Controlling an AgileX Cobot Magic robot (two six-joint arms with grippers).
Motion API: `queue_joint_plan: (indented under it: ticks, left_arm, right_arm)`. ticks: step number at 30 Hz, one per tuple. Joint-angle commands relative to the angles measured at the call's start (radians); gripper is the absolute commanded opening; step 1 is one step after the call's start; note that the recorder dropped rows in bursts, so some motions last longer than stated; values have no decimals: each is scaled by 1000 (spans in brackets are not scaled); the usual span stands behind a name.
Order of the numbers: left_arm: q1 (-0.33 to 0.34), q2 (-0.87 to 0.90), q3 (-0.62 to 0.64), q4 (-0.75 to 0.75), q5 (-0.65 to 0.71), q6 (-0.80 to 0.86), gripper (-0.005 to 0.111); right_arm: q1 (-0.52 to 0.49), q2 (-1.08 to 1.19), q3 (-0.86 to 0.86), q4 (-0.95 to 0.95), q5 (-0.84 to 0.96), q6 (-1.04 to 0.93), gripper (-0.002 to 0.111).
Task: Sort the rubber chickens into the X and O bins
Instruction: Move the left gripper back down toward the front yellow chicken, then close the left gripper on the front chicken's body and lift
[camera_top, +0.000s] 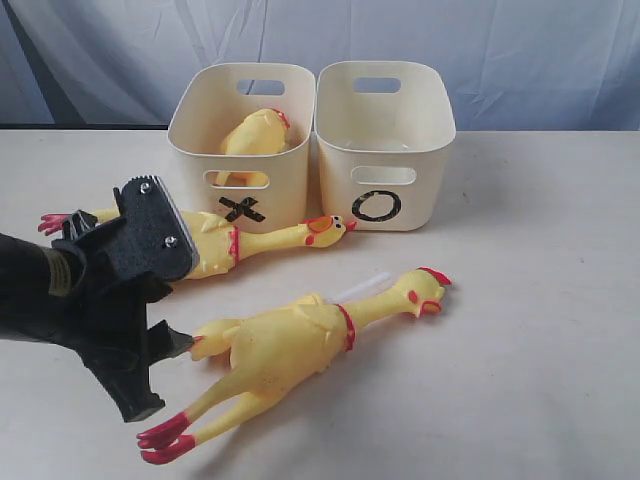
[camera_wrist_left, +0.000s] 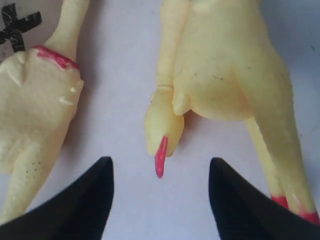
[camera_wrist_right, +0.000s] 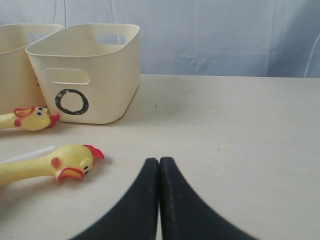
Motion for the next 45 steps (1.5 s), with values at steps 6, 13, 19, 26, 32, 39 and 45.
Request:
queue_joint_plan:
  ticks: [6, 13, 19, 26, 32, 39, 45]
  left_arm:
    - [-8, 108, 3, 41, -51, 28, 58]
    - [-8, 216, 3, 72, -147, 28, 58]
    - [-8, 263, 3, 107, -203, 28, 58]
    - [-8, 313, 3, 133, -233, 28, 57]
    - [-6, 328, 3, 137, -277, 28, 57]
    - [-6, 340, 3, 137, -288, 28, 56]
    - [-6, 381, 3, 137, -307, 28, 53]
  right_arm:
    - [-6, -6, 3, -5, -9, -1, 0]
    - [-6, -6, 3, -5, -9, -1, 0]
    - [-6, -6, 3, -5, -9, -1, 0]
    - [-6, -6, 3, -5, -9, -1, 0]
    - [-6, -6, 3, -5, -9, -1, 0]
    - [-6, -6, 3, -5, -9, -1, 0]
    - [-6, -6, 3, -5, -9, -1, 0]
